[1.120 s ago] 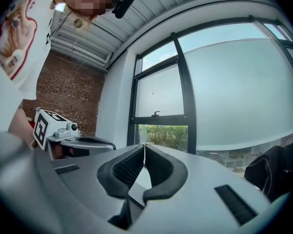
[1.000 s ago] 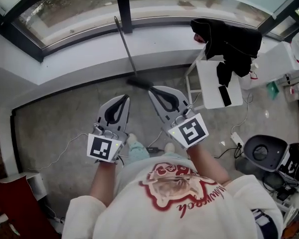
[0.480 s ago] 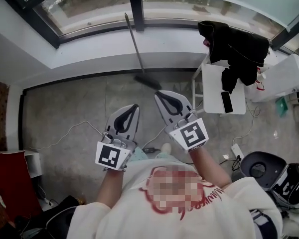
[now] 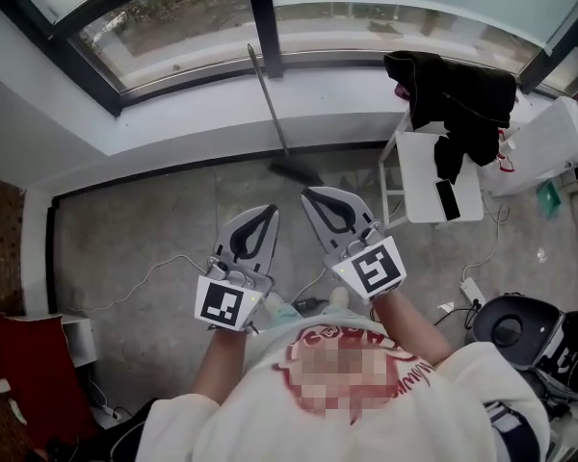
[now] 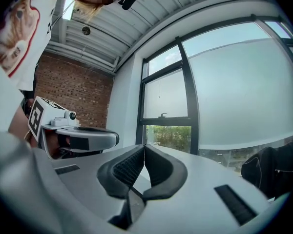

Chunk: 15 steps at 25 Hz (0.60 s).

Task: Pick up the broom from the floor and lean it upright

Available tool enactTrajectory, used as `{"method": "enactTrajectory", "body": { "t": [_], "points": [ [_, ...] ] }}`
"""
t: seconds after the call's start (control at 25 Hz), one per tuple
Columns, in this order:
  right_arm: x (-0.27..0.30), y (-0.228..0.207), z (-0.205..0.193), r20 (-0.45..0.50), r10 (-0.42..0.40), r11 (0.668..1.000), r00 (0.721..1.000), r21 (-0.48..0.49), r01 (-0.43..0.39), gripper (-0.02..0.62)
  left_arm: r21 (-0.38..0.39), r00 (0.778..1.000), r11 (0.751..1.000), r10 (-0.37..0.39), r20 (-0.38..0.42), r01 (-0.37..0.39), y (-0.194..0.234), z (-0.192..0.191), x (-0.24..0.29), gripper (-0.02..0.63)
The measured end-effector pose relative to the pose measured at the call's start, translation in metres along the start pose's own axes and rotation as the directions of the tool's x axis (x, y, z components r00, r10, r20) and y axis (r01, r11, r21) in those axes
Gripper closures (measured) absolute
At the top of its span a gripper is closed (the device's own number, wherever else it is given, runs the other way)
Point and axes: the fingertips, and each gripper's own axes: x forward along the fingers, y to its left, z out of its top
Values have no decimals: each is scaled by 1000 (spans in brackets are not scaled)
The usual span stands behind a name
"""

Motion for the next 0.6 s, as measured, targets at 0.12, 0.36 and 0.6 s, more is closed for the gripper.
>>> {"method": "enactTrajectory", "body": {
  "t": [0.12,0.36,0.6],
  "points": [
    [13,16,-2,-19,7,1000,1000,1,-7,571,-10,1000,1000,21,-21,-21,21,-7,-18,584],
    [33,28,1,-32,-12,1000,999,-10,11,571,3,1000,1000,-14,-15,14,41,-8,-34,584],
    [40,31,-3,-59,-26,1000,998,-18,25,571,-6,999,1000,-29,-28,29,54,-14,-42,584]
  ]
}}
